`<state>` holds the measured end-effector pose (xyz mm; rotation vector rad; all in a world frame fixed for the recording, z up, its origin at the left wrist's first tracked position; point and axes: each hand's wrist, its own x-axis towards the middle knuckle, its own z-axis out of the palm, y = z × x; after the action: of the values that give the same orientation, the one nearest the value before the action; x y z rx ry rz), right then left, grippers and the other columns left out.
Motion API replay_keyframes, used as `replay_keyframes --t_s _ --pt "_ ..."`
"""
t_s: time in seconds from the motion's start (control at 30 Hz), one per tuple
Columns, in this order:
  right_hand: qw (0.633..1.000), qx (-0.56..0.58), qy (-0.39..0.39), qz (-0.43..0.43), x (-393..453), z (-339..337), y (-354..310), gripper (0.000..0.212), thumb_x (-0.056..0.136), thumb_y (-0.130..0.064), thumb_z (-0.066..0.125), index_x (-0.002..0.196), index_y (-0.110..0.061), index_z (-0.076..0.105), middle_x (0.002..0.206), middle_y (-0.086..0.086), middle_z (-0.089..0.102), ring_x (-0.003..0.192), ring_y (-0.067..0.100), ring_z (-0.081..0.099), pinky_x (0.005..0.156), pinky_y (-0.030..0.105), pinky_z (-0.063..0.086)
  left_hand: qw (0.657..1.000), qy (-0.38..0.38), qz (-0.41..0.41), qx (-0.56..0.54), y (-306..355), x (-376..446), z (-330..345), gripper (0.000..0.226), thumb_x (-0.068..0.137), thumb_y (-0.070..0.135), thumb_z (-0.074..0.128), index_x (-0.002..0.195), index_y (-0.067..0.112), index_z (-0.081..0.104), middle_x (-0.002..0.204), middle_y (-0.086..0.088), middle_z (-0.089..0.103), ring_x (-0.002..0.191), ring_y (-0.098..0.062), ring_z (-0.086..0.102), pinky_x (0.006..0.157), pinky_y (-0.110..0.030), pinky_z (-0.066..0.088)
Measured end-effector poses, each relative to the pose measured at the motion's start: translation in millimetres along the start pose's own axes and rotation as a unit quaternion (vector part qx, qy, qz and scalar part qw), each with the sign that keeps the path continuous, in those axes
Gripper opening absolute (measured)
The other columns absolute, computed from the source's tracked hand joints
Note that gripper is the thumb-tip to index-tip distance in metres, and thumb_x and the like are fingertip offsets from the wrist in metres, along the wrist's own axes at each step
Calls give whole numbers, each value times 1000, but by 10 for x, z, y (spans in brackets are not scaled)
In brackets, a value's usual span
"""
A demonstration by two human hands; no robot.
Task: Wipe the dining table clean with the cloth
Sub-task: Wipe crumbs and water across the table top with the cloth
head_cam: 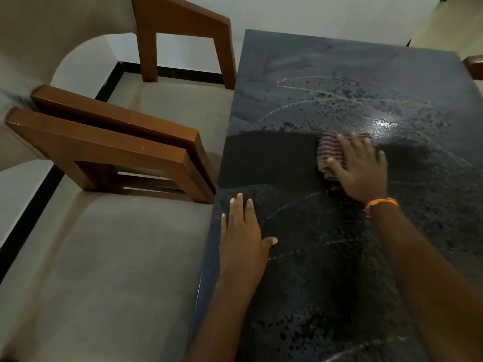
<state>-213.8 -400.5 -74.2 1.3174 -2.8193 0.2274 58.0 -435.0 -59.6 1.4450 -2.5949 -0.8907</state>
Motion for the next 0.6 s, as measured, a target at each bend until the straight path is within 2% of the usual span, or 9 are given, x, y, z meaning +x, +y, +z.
replay_keyframes --t_s 0.07,0.13,0.2,0.37,0.47,0.53,0.6 --pt "997 23 6 75 -26 -58 222 64 89 -51 37 145 -22 29 156 6 23 144 32 18 115 53 13 1000 -3 -5 9 10 18 4 87 87 41 56 147 13 1 158 -4 -10 144 -21 -11 115 -36 -5" --pt "991 41 5 128 11 -12 147 61 94 -41 43 147 -16 26 157 13 18 144 36 13 116 53 10 1000 -6 -10 12 21 37 7 88 87 40 57 147 12 1 158 -5 -9 145 -21 -10 116 -38 -3" --pt "992 35 0 124 89 62 -155 62 95 -39 43 148 -16 21 158 16 11 145 37 8 117 51 6 1000 -6 -8 11 23 37 6 88 86 40 57 147 11 1 158 -6 -9 145 -21 -10 116 -38 -3" --pt "997 37 -56 -45 320 216 -1310 67 95 -50 37 150 -25 10 159 13 0 146 36 -1 116 49 -3 1000 -1 6 12 3 10 -4 87 86 42 57 147 13 3 158 -4 -8 145 -19 -9 116 -37 -1" --pt "979 24 -88 -184 228 275 -1862 69 93 -53 39 149 -28 10 159 10 -1 146 34 -2 116 48 -3 1000 2 8 14 11 2 -20 87 85 40 59 147 13 4 158 -5 -6 145 -19 -6 117 -37 0" --pt "959 24 -99 -265 102 299 -1947 67 92 -53 41 149 -31 13 160 7 1 147 31 -2 117 47 -3 1000 3 5 11 22 5 -33 88 84 39 60 147 13 5 158 -5 -4 145 -20 -3 117 -37 1" --pt "948 43 -95 -300 37 275 -1790 66 91 -52 43 148 -34 16 160 3 5 147 27 0 117 45 -2 1000 3 6 9 21 16 -39 88 84 40 61 147 14 5 158 -4 -3 145 -19 -2 117 -37 1"
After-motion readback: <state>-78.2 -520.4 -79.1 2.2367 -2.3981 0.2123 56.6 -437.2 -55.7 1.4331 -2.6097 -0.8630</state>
